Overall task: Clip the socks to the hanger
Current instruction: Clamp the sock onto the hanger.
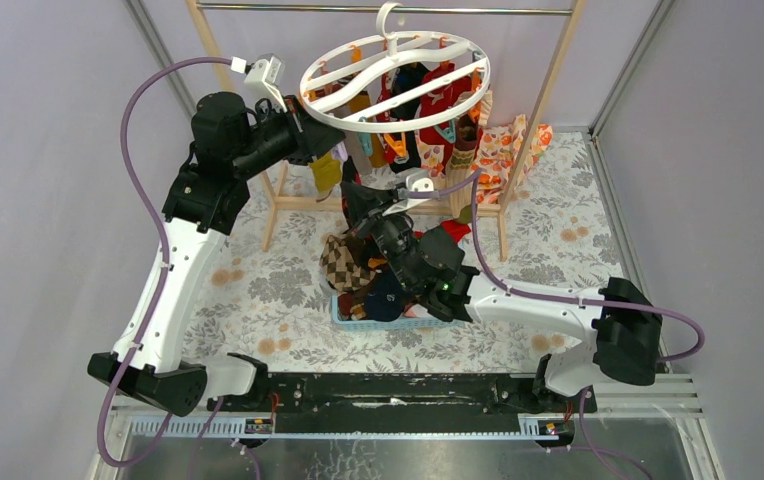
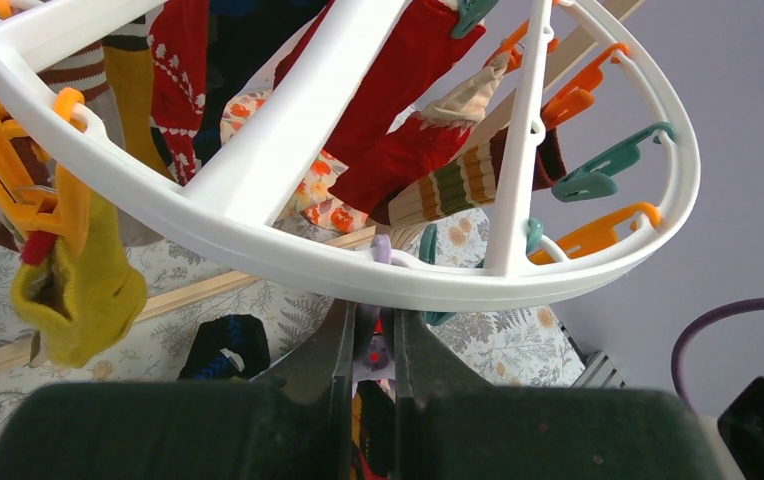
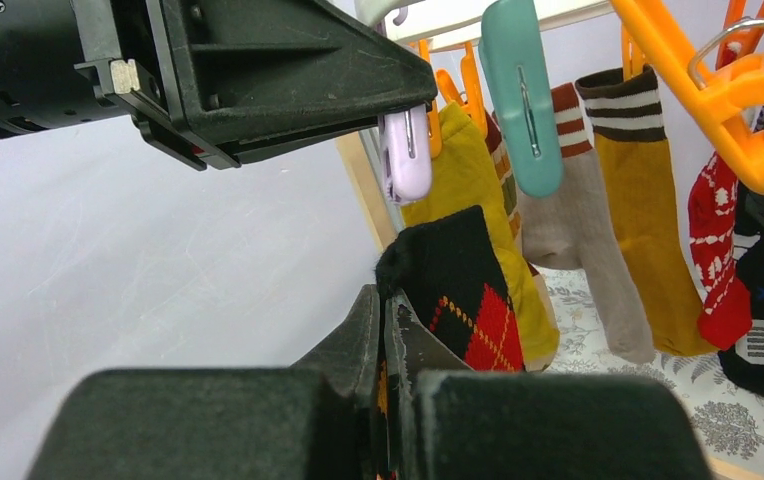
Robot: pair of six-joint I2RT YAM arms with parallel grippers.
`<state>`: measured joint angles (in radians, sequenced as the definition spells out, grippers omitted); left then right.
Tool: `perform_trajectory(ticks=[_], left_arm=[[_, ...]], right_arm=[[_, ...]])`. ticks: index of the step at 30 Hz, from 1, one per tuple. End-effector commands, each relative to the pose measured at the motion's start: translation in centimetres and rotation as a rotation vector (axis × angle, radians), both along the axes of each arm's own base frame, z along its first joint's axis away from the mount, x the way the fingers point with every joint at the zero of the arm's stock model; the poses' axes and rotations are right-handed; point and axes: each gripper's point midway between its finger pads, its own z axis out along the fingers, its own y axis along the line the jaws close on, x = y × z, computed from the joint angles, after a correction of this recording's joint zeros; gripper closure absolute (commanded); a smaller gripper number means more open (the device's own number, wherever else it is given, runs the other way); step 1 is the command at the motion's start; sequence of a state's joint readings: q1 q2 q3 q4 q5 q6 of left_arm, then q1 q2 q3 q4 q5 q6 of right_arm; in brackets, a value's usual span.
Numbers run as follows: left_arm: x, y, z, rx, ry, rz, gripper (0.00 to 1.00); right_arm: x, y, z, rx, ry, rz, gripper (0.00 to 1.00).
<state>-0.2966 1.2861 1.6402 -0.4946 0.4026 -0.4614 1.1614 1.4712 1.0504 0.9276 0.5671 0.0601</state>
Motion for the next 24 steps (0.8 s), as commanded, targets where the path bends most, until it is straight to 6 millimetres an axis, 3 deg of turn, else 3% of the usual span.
perform_trajectory(ticks=[1, 24], left_arm=[[-0.2, 0.1, 0.1, -0.015, 0.006, 0.013, 1.00], [-0.5, -0.2, 0.2, -0.018, 0.006, -0.013, 1.00]], right_arm=[[-0.3, 0.0, 3.8, 0.082, -0.056, -0.006, 1.00], [-0.3, 0.3, 6.0, 0.065, -0.118, -0.007, 1.00]])
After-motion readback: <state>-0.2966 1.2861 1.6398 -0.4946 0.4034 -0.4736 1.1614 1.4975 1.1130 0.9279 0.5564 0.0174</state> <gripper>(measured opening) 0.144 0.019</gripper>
